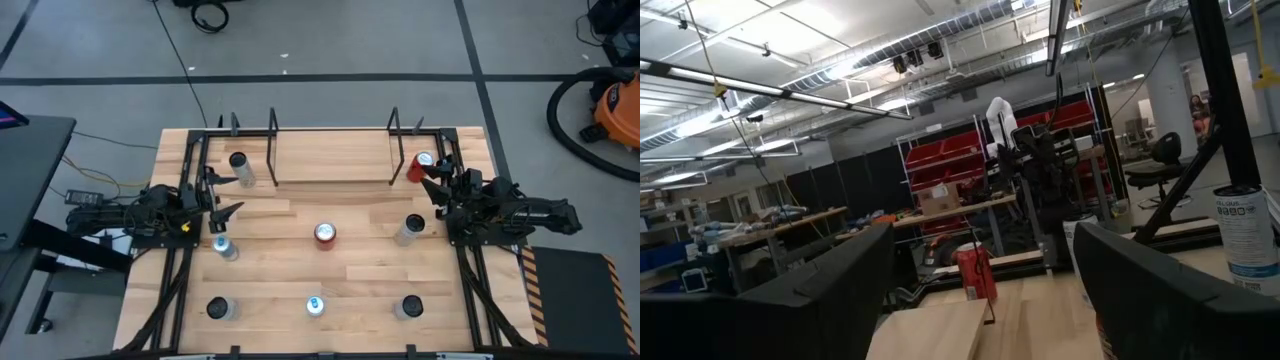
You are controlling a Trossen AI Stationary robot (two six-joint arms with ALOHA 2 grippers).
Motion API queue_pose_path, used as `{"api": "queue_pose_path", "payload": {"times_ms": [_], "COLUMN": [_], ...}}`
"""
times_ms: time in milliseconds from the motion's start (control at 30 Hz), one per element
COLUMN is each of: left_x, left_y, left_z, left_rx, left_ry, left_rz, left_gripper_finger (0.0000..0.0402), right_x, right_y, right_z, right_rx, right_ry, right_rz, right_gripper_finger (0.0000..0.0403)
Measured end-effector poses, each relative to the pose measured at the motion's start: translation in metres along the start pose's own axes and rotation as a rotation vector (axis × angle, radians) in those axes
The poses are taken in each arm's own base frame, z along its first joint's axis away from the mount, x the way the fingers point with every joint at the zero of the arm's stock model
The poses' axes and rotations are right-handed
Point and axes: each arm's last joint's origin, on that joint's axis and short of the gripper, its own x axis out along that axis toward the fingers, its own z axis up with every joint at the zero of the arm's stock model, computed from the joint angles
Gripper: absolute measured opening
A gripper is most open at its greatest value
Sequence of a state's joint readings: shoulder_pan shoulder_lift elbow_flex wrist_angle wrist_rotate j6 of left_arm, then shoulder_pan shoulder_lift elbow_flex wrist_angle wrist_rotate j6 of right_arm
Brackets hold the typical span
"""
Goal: Place canned beverage on shelf
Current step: Put the right red soda can on the shelf
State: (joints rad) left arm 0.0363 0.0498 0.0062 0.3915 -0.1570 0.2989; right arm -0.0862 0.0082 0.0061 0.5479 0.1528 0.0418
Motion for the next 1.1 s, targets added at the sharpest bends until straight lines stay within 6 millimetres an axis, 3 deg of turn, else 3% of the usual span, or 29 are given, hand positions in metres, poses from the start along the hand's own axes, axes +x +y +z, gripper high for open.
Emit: {"api": "queue_pose_path", "payload": {"times_ms": [367, 533, 800, 1100], "left_x": [0.000, 0.000, 0.000, 0.000], "left_y": [0.000, 0.000, 0.000, 0.000], "left_z": [0.000, 0.001, 0.001, 0.001], "left_rx": [0.027, 0.026, 0.024, 0.024], "left_ry": [-0.001, -0.005, -0.015, -0.015], "left_rz": [0.000, 0.002, 0.004, 0.005], "left_gripper_finger": [0.0316, 0.0316, 0.0316, 0.0316], "right_x": [0.000, 0.000, 0.000, -0.001], "right_y": [0.000, 0.000, -0.003, -0.007], "right_z": [0.000, 0.000, -0.005, -0.011], "right_rx": [0.038, -0.088, -0.135, -0.245], "right_ry": [0.002, 0.002, 0.049, 0.161], "right_rz": [0.009, 0.015, -0.086, -0.212], "right_gripper_finger": [0.0194, 0.0194, 0.0196, 0.0232]}}
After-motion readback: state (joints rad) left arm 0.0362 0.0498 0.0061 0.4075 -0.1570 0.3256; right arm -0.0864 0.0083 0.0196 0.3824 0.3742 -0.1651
